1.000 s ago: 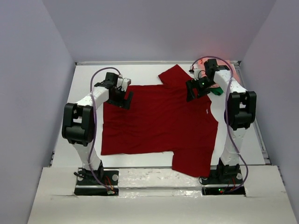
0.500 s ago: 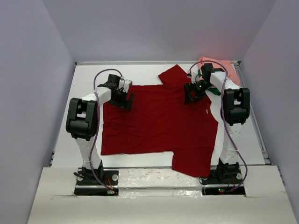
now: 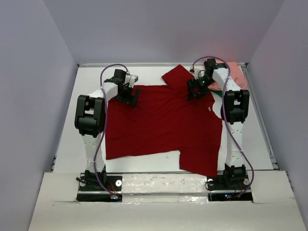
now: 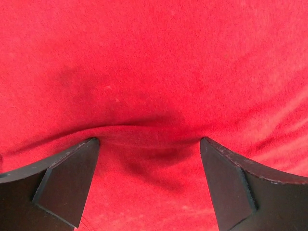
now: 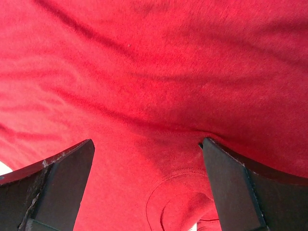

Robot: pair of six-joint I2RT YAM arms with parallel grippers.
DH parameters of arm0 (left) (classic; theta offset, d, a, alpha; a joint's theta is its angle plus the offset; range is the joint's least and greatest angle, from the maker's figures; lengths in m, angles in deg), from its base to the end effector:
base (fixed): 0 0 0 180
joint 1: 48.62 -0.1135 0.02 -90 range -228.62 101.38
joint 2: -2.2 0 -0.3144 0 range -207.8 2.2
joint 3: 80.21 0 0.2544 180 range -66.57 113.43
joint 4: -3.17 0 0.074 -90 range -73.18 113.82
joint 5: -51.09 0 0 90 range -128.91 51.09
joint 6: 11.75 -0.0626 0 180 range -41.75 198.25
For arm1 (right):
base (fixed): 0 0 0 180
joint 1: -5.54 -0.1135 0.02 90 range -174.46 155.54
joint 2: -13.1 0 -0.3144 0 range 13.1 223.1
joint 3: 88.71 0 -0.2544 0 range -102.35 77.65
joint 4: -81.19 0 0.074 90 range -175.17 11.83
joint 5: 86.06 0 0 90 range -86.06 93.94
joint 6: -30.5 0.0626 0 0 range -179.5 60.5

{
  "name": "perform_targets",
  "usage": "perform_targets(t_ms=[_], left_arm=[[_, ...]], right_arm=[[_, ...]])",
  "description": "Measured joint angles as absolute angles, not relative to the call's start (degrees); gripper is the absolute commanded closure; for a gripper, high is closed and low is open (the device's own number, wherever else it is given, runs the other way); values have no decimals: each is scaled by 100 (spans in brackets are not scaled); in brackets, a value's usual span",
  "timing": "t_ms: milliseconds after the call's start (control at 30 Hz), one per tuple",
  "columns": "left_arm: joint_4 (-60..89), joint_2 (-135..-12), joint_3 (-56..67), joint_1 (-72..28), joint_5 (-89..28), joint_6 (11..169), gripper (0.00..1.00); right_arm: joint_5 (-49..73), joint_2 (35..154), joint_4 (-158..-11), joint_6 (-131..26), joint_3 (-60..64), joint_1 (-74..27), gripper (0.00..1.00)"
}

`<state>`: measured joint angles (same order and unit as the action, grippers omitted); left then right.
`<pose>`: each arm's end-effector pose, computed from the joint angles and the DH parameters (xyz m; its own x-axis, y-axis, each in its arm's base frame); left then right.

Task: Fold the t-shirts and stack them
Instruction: Flatten out the tshirt

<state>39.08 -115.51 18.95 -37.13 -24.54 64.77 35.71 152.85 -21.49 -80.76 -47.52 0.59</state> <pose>0.4728 -0.1120 0.2014 -0.6975 0.3722 -0.6123 0.5110 0.8574 -0.0609 0.5354 0.0794 0.1879 -0.8437 -0.3825 -0.3765 -0.5215 0.7501 0.4066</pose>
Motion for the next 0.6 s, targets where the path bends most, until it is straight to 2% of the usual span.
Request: perform_targets(t_ms=[333, 600], left_arm=[[4229, -11895, 2940, -3790, -2883, 6423, 1], [4306, -11895, 3060, -3965, -3204, 6434, 1]], right_arm=[[3307, 15619, -1980, -8076, -5403, 57, 0], [3104, 15676, -1980, -8076, -5543, 22, 0]])
